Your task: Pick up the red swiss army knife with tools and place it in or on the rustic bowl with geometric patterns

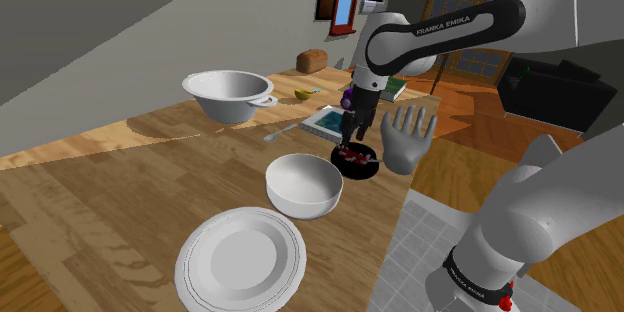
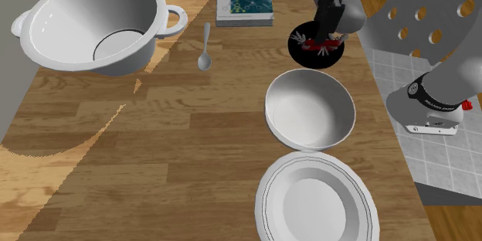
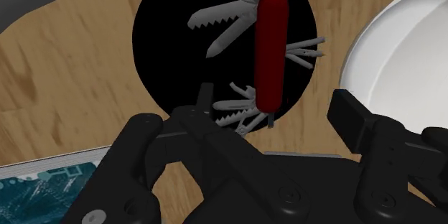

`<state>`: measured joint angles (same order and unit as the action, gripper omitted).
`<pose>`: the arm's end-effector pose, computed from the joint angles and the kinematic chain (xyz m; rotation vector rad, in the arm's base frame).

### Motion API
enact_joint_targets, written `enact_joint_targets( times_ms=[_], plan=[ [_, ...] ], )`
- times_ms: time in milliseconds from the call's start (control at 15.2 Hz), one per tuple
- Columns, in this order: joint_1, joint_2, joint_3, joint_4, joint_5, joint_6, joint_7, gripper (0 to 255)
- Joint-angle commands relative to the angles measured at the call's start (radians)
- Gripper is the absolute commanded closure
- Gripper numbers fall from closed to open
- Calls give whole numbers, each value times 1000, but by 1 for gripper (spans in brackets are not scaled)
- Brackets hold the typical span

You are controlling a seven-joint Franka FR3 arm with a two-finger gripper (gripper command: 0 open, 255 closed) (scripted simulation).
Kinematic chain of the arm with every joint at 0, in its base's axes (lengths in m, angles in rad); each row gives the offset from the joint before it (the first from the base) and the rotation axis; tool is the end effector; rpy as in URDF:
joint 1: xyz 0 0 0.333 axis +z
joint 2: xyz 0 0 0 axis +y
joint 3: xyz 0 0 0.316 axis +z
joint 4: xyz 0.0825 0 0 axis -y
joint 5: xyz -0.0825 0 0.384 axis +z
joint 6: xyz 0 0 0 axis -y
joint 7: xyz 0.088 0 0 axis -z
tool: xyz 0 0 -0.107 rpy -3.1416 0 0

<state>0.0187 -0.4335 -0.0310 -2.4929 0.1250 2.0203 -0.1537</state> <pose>0.4039 0.0021 0.4371 -3.0111 -0.1324 0.0443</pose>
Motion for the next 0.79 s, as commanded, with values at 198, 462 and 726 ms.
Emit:
enact_joint_targets(
  times_ms=[198,462,726],
  plan=[
    [0,0,0,0,0,0,0,0],
    [-7,-28,-9,105,-12,-134,5,0],
    [-7,-28,-9,105,-12,-134,5,0]
  ],
)
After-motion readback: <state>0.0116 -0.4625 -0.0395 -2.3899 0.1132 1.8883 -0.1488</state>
